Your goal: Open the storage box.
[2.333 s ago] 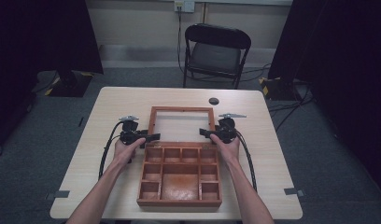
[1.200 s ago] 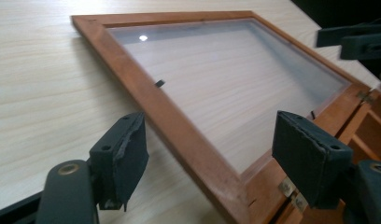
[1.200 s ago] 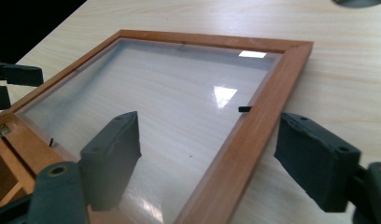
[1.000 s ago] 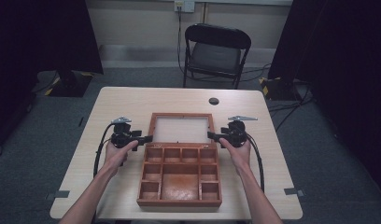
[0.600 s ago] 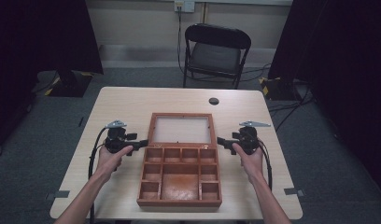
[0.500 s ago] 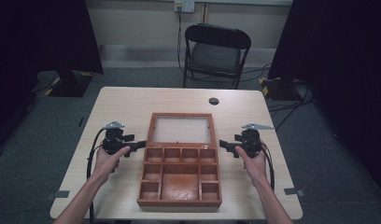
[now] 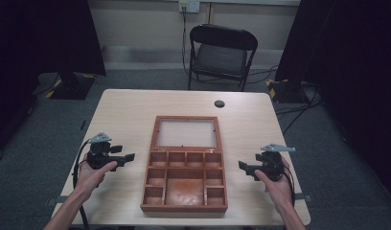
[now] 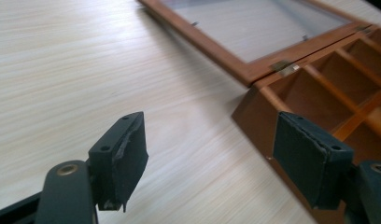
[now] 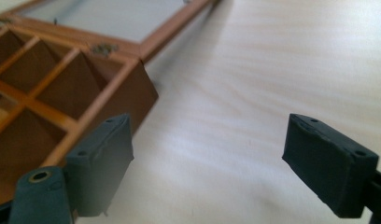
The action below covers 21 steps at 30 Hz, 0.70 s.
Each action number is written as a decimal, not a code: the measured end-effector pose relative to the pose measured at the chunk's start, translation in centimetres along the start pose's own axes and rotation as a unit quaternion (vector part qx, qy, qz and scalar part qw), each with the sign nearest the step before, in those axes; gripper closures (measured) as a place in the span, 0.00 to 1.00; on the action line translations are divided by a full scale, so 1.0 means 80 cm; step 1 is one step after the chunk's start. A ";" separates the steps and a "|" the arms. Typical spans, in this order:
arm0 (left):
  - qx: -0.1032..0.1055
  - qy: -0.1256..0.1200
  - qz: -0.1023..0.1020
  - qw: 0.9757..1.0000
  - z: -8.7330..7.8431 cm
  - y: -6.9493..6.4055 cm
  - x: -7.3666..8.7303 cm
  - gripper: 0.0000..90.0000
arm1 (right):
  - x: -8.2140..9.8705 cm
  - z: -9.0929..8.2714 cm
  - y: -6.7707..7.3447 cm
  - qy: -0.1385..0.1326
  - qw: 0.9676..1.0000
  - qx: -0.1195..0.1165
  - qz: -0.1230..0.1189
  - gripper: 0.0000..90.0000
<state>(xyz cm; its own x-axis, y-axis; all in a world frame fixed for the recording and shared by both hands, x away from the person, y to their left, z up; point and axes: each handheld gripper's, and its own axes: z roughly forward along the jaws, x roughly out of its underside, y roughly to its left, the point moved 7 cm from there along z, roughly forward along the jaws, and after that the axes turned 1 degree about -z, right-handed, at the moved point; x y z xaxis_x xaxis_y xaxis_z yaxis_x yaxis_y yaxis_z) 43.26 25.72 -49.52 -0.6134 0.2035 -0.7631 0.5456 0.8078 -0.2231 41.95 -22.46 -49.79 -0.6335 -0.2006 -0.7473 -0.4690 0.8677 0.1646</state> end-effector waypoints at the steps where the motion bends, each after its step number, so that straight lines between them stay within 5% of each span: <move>1: -0.001 0.002 -0.008 1.000 -0.001 0.002 0.004 0.29 | 0.007 -0.002 -0.002 0.008 1.000 0.007 0.003 0.17; 5: -0.035 0.011 -0.006 0.999 -0.002 0.012 0.022 0.27 | 0.029 -0.010 -0.012 0.019 1.000 0.023 0.005 0.17; 7: -0.033 0.015 -0.017 0.999 0.000 0.014 0.031 0.27 | 0.039 -0.011 -0.019 0.027 0.999 0.040 -0.002 0.17; 10: -0.061 0.055 0.014 0.997 0.005 0.019 0.046 0.24 | 0.053 -0.006 -0.029 0.039 0.997 0.062 0.009 0.17; 13: -0.042 0.053 -0.009 0.998 0.010 0.018 0.054 0.23 | 0.060 -0.003 -0.035 0.049 0.995 0.082 0.007 0.16; 18: -0.091 0.074 0.066 0.991 0.017 0.018 0.063 0.20 | 0.061 0.004 -0.044 0.050 0.993 0.109 0.008 0.15; 21: -0.101 0.052 0.053 0.992 0.021 0.020 0.065 0.14 | 0.065 0.009 -0.042 0.034 0.992 0.119 -0.018 0.11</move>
<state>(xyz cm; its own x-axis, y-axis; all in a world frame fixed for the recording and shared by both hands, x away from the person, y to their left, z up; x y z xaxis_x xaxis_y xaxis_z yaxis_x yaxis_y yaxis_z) 41.91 27.11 -54.84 -0.6209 0.3406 -0.7060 0.4904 0.8714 -0.0108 40.68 -26.09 -54.65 -0.6632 -0.2563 -0.7032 -0.3383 0.9407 -0.0237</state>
